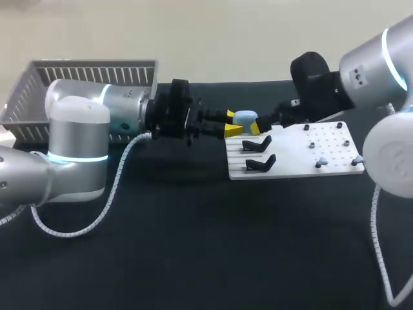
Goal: Pick up each earbud case from the left stands, insert the matching earbuds, close the lid, and place the case in the box.
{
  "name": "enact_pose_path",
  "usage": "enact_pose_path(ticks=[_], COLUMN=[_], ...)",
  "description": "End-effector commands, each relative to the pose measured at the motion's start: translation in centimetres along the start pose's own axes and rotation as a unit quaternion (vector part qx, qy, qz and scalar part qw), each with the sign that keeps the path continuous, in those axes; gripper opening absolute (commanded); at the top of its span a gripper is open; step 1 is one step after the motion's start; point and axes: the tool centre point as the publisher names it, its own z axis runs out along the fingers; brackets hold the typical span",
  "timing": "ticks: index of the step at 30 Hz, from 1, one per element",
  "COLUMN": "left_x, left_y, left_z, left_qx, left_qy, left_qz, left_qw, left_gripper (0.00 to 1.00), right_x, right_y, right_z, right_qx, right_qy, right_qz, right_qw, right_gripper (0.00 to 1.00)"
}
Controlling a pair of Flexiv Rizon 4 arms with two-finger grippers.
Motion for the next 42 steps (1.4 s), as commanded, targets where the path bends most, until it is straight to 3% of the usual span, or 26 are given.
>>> enact_pose_path(ticks=[1,42], left_x=[0.1,0.1], left_y=[-0.1,-0.1], left_z=[0.0,0.0], left_qx=[-0.002,-0.002], left_qy=[-0.001,-0.001], left_qz=[0.001,0.001], left_qw=[1.000,1.000], left_gripper=[0.00,0.00], right_x=[-0.5,-2.0], right_y=[-0.5,-1.5], right_z=[0.7,2.5], right_qx=[-0.007,-0.002], right_qy=[0.008,0.020], right_qz=[0.000,0.011], right_qw=[1.000,1.000], right_gripper=[1.00,1.00])
